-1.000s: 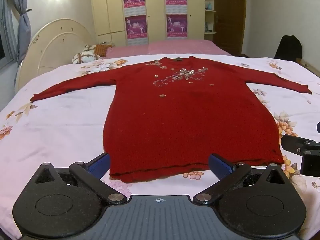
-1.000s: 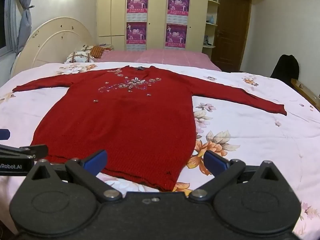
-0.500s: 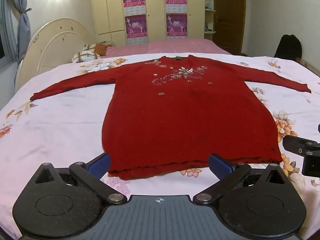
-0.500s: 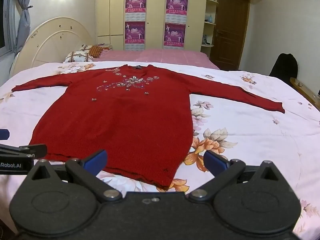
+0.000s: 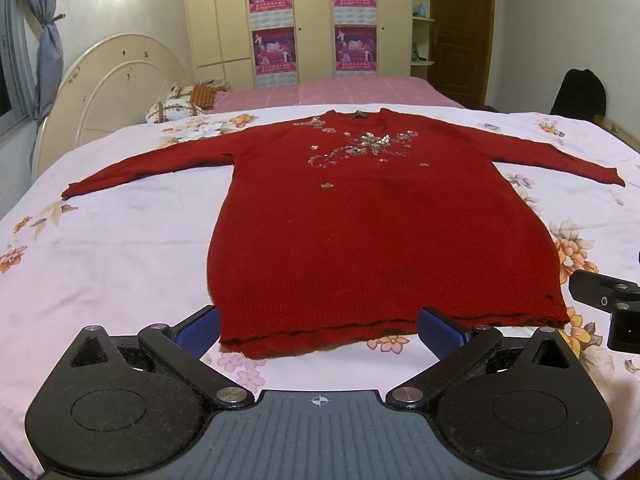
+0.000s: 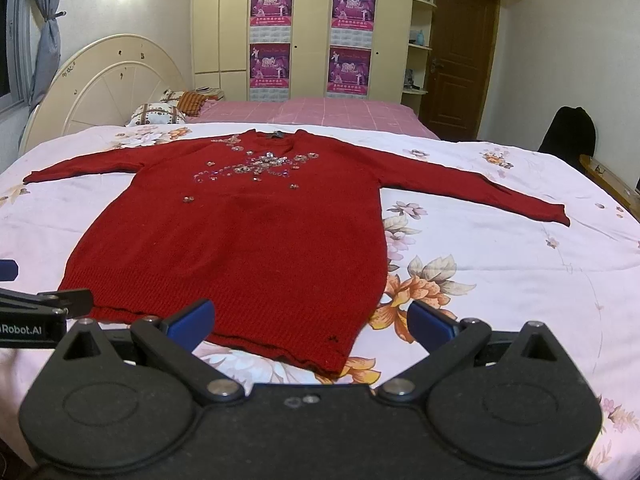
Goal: Fold small clothes
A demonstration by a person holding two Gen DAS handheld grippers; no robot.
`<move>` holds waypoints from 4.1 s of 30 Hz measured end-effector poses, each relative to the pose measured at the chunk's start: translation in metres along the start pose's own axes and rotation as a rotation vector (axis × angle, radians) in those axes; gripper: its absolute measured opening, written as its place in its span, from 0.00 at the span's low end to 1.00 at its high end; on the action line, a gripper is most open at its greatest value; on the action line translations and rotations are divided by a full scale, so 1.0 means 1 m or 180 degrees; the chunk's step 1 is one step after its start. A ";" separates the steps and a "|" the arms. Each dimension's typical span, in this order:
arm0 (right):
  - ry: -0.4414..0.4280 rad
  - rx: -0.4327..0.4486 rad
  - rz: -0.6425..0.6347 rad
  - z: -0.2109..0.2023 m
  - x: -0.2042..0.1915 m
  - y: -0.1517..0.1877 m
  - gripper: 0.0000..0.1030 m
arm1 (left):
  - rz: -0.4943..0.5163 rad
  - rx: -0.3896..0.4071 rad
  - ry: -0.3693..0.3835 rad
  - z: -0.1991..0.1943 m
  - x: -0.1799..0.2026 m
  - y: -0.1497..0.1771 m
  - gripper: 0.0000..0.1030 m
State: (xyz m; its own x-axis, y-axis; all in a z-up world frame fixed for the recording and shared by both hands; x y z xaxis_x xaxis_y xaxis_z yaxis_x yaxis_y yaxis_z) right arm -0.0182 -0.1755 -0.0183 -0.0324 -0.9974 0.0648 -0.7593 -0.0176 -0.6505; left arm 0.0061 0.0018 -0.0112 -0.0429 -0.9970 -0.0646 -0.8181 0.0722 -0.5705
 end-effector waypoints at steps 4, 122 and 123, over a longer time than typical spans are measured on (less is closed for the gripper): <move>0.0005 -0.0001 0.0007 0.000 -0.001 -0.001 0.99 | 0.0000 -0.0002 0.0000 0.001 0.001 0.000 1.00; -0.0162 0.0722 0.3791 0.255 0.413 -0.089 0.40 | -0.0522 0.0177 -0.0228 0.239 -0.121 -0.211 1.00; -0.0202 0.0731 0.3809 0.259 0.415 -0.090 0.40 | -0.0575 0.0155 -0.0222 0.241 -0.123 -0.214 1.00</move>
State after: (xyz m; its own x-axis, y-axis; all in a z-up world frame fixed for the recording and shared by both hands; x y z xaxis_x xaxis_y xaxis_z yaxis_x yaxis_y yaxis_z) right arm 0.2048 -0.6061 -0.1286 -0.5959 -0.3938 -0.6999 -0.1390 0.9089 -0.3931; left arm 0.3248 0.1162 -0.0789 0.1433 -0.9896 -0.0131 -0.7802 -0.1048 -0.6167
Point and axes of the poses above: each gripper's, at about its wrist camera, not at the fingertips, and z roughly the way its jaws point, x to its right, y to its underside, the point moved 1 cm from there along z, roughly the way its jaws point, and after that the axes turned 13 degrees about -x, right-handed, at the moved point
